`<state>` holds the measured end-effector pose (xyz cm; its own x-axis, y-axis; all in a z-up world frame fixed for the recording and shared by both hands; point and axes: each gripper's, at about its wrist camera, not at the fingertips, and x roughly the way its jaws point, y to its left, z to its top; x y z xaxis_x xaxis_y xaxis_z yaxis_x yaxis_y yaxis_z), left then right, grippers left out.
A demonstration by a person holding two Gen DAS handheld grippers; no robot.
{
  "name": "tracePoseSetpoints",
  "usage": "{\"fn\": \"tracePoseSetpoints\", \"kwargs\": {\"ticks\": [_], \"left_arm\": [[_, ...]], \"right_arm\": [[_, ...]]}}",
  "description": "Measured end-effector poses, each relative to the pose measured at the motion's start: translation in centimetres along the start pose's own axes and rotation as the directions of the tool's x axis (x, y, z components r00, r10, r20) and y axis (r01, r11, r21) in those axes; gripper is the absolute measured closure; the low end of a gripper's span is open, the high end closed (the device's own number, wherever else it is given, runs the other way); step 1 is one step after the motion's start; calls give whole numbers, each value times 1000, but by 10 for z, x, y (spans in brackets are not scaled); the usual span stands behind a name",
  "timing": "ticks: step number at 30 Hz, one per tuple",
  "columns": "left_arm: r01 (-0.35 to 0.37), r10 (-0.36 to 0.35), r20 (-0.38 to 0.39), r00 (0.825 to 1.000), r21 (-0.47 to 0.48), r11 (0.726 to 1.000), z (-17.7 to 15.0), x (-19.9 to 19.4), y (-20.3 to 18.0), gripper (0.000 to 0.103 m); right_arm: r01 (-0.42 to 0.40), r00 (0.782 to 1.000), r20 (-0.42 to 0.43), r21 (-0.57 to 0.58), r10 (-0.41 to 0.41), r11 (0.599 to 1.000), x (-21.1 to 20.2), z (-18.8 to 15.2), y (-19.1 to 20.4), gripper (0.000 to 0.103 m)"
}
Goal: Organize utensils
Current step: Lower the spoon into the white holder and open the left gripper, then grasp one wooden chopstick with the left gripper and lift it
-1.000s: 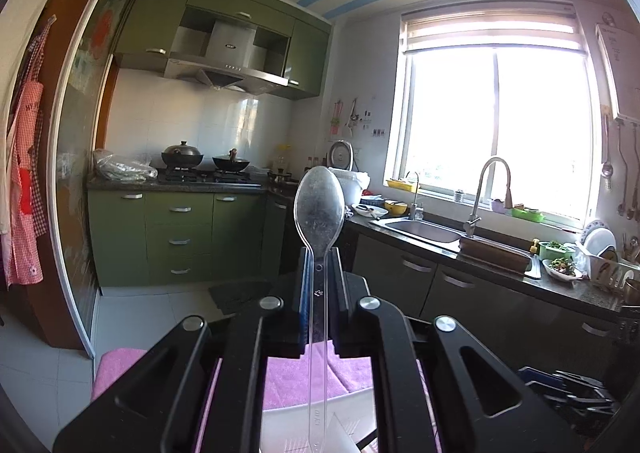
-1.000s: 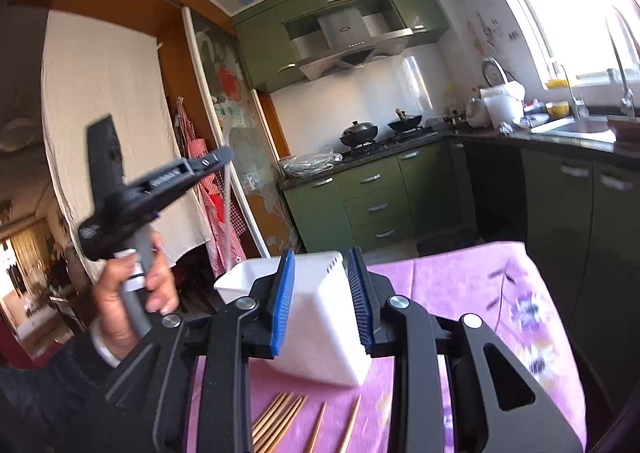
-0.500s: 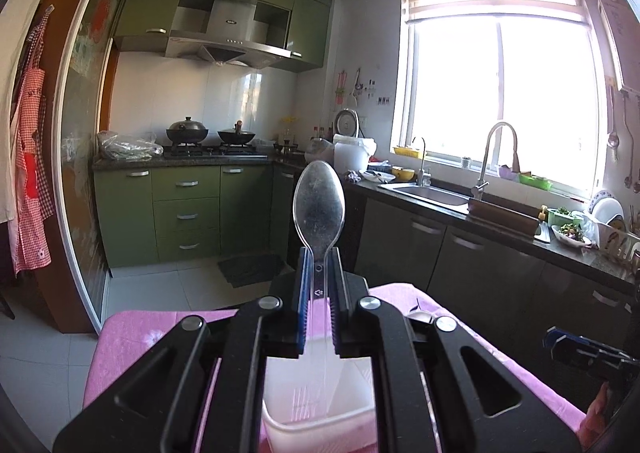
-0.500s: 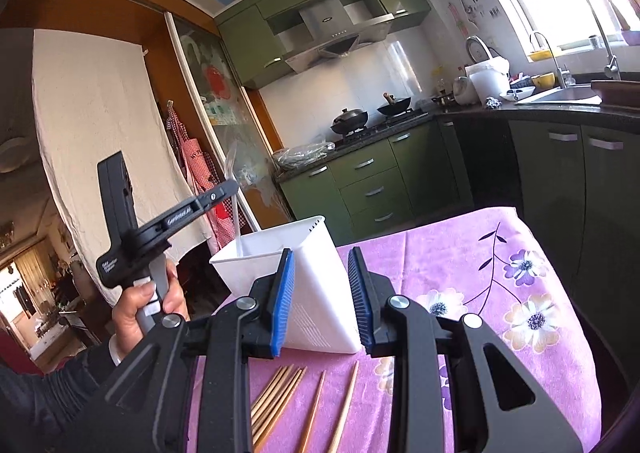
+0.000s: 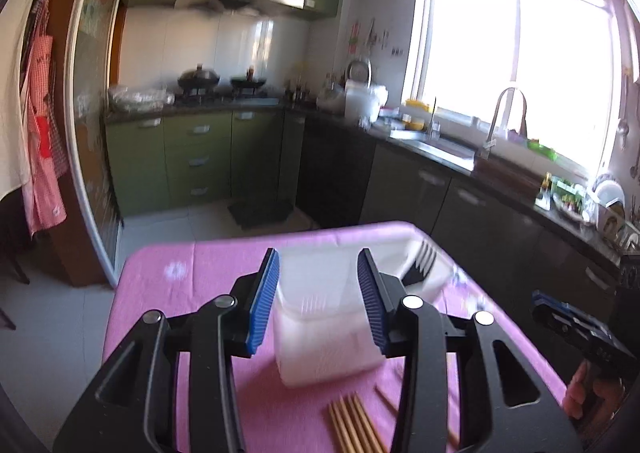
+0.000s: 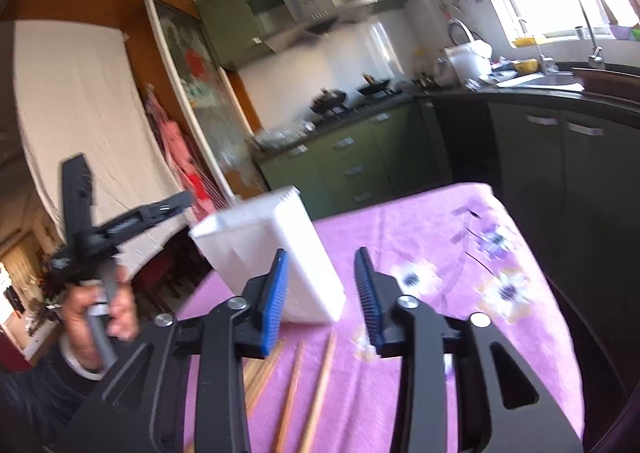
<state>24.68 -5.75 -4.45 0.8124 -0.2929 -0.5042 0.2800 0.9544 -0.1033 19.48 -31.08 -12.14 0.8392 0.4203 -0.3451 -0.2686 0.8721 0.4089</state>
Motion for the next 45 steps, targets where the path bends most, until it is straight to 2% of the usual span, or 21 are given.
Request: {"fn": "tracePoseSetpoints", "kwargs": {"ticks": [2, 4, 5, 8, 9, 12, 15, 20, 31, 37, 39, 43, 45], "left_arm": [[-13, 13, -96, 995, 5, 1000, -15, 1, -1, 64], [-16, 16, -230, 973, 1, 1000, -36, 8, -2, 64], [-17, 16, -289, 957, -1, 1000, -47, 12, -3, 64], [-6, -8, -467, 884, -27, 1000, -84, 29, -5, 68], [3, -22, -505, 863, -37, 999, -92, 34, -4, 72], [9, -34, -573, 819, -46, 999, -107, 44, -9, 80], [-4, -24, -612, 791, -45, 999, -112, 54, -13, 84], [-34, -7, -647, 762, -51, 998, -110, 71, -13, 88], [-65, 57, -683, 728, 14, 998, -109, 92, -28, 90], [-75, 87, -679, 729, 47, 996, -104, 105, -36, 90], [-77, 82, -676, 732, 38, 996, -104, 106, -34, 96], [-64, 41, -682, 730, -9, 998, -104, 102, -23, 98], [-65, 40, -671, 740, -12, 998, -102, 97, -19, 98]], "right_arm": [[42, 998, -44, -19, -43, 999, 2, -6, 0, 66], [75, 994, -79, -45, -79, 996, 4, -13, 1, 66], [87, 991, -94, -54, -92, 995, 5, -18, 1, 66], [86, 989, -119, -65, -93, 994, 6, -27, 1, 64], [84, 988, -126, -65, -92, 994, 6, -31, 1, 63], [73, 987, -139, -55, -80, 996, 3, -39, 2, 63], [60, 987, -148, -38, -65, 997, 1, -44, 2, 63], [47, 986, -159, -20, -50, 999, -5, -54, 2, 62], [42, 984, -172, 22, -38, 999, -7, -59, -9, 60], [32, 981, -194, 15, -29, 999, -2, -63, -3, 57], [34, 979, -200, 16, -30, 999, 0, -64, -4, 57], [39, 978, -207, 20, -34, 999, 2, -65, -5, 57], [40, 977, -209, 19, -35, 999, 3, -64, -5, 57]]}}
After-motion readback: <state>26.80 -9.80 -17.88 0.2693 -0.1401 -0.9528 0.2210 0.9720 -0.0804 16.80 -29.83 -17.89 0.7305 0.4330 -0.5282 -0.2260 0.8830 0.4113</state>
